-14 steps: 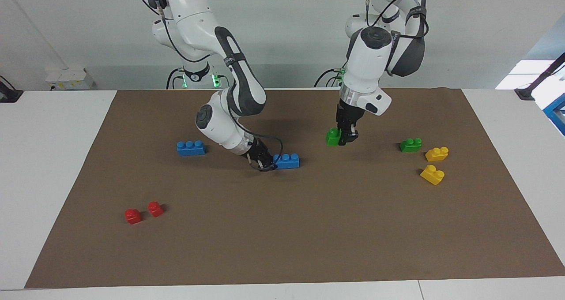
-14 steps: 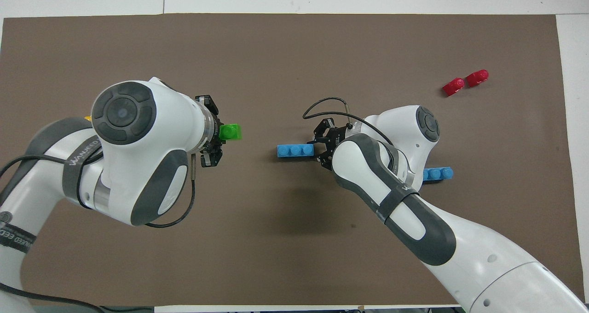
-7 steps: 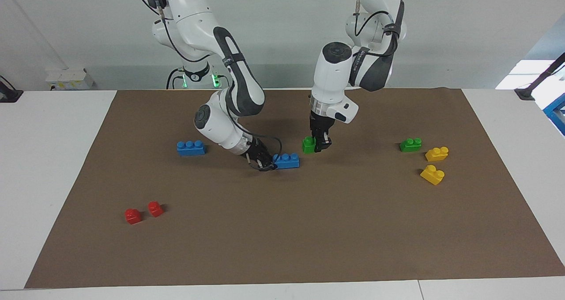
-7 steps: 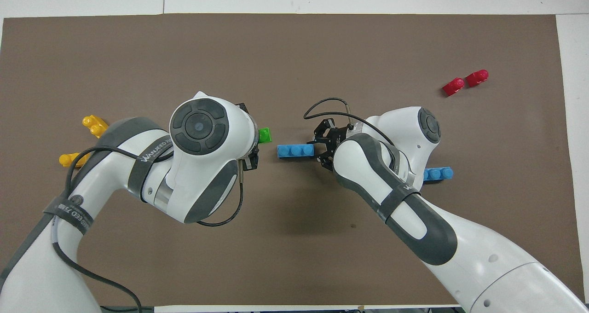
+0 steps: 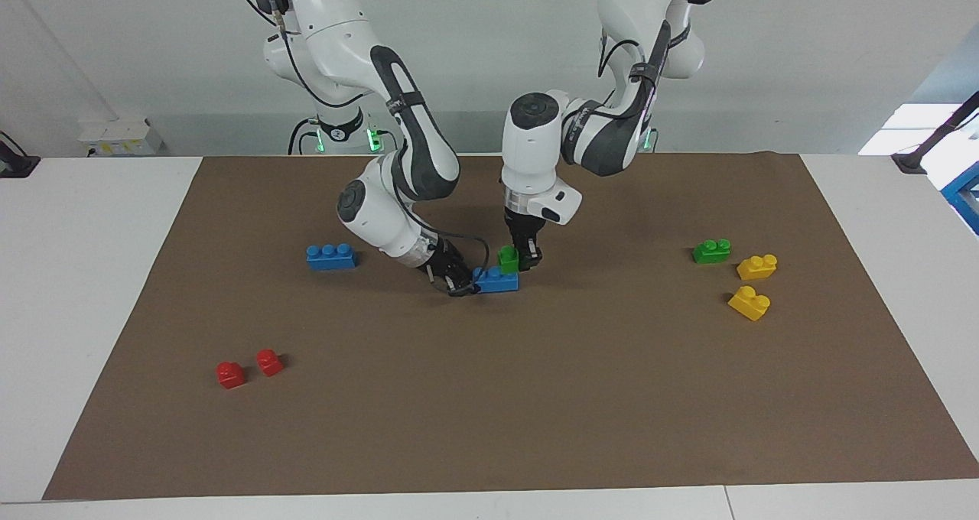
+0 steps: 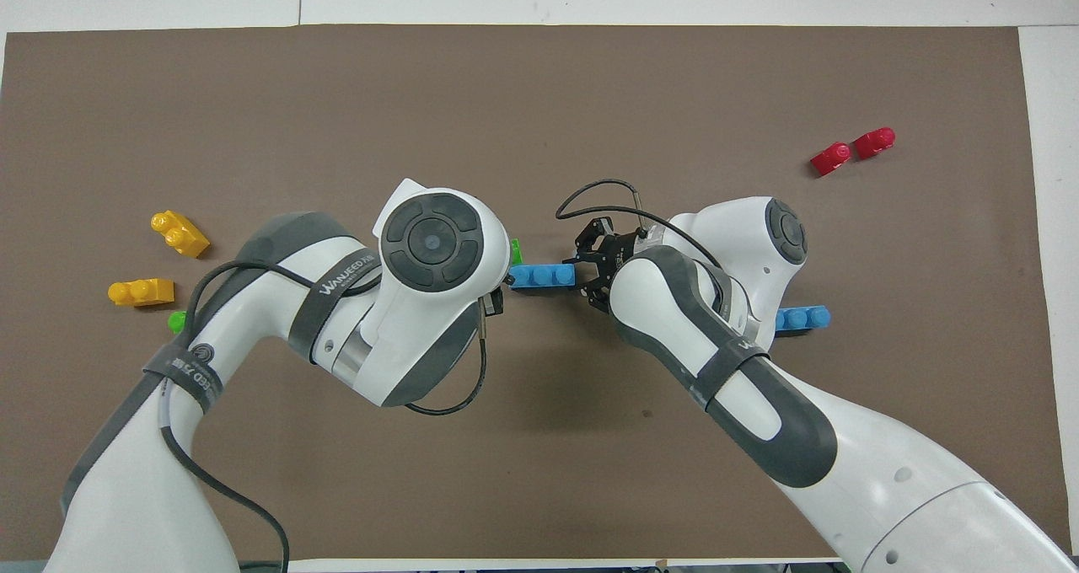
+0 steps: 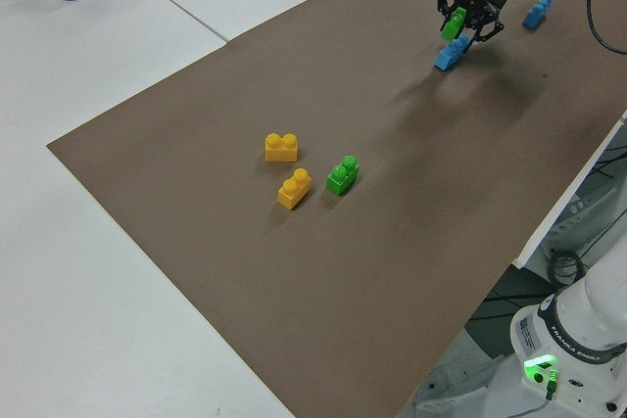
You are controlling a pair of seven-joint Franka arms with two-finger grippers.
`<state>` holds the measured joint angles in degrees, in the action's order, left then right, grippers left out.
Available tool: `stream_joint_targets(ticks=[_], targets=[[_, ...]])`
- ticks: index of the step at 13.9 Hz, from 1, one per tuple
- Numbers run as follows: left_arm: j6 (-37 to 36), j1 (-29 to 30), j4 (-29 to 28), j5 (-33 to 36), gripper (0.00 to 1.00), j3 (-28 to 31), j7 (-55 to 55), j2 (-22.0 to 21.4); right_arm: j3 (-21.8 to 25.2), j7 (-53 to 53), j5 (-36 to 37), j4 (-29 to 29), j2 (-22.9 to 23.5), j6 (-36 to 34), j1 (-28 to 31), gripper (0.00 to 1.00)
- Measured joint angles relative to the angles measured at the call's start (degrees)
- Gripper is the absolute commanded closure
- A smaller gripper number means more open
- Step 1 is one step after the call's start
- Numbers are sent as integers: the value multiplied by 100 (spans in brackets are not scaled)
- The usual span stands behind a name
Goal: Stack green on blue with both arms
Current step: 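Lower the green brick onto the blue brick with the left gripper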
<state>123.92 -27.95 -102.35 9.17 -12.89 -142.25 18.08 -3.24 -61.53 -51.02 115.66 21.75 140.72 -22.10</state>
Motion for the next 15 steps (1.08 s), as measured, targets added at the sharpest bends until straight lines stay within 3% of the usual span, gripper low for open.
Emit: stream_joint_targets(ticks=[15], targets=[[11,-194,80,208,100,-2,-180,314,-34,33,-1,63,-36,130,-7,100]])
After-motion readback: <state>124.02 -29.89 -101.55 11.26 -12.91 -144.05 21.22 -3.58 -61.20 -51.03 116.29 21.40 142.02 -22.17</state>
